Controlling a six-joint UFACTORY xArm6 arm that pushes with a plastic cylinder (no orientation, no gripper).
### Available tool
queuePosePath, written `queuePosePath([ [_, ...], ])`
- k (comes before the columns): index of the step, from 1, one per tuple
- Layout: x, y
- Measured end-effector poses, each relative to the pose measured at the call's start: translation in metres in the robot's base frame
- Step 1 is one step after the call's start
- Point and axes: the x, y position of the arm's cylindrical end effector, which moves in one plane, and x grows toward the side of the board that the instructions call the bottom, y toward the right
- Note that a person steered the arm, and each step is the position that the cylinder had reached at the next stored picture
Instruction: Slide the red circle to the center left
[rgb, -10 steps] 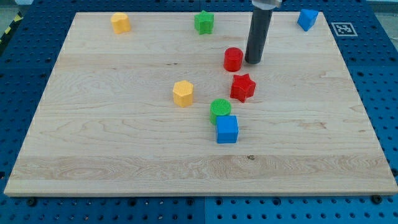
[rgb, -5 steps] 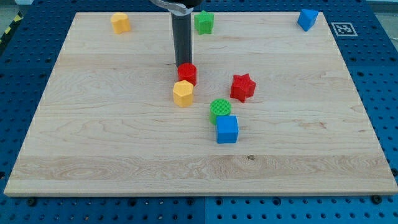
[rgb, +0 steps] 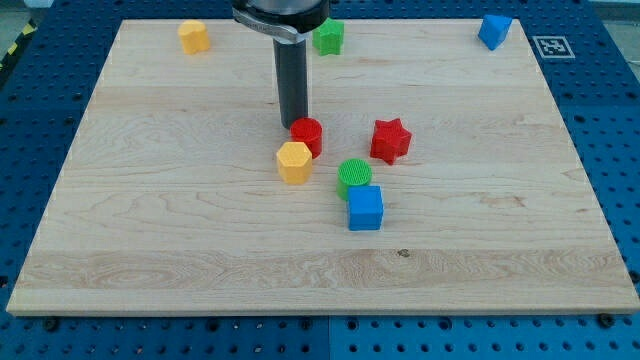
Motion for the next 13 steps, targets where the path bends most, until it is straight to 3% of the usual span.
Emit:
queuePosePath([
  [3,0.000,0.044],
  [5,0.032,0.060],
  [8,0.027,-0.021],
  [9,0.037,-0.023],
  [13,0.003,-0.126],
])
